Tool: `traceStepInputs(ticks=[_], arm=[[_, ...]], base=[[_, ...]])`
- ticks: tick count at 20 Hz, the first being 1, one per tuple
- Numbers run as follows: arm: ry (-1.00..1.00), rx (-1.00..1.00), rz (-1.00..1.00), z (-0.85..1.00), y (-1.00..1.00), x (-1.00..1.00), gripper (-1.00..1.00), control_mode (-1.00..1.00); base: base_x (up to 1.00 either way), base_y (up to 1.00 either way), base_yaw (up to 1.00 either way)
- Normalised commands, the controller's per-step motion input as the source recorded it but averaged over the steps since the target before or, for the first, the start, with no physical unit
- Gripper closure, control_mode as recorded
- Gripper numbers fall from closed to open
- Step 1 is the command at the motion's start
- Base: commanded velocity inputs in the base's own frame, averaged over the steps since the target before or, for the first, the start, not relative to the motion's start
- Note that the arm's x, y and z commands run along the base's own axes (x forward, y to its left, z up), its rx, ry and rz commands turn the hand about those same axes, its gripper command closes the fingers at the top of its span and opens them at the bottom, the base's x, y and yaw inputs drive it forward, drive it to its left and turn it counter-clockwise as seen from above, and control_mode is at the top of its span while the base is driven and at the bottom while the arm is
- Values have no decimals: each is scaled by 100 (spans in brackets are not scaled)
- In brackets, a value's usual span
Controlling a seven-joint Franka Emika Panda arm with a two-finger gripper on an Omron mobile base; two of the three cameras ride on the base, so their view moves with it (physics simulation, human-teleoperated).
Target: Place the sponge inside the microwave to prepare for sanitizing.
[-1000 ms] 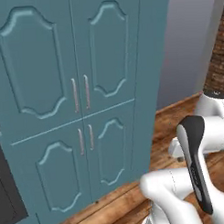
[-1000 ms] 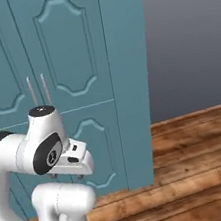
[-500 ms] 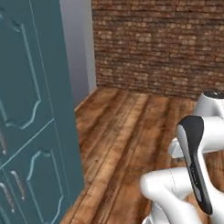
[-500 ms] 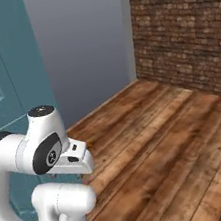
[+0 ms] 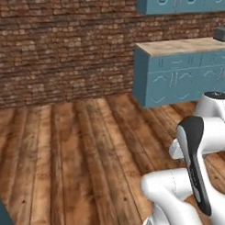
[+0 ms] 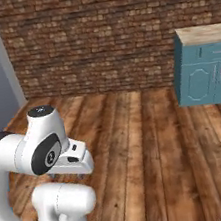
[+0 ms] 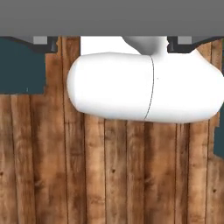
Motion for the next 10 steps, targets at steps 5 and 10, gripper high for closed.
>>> traceStepInputs(ticks=[5, 10], arm=[[0, 0, 0, 0, 0, 0, -100, 100], [0, 0, 0, 0, 0, 0, -100, 100]], base=[[18, -44, -83], [31, -32, -81]])
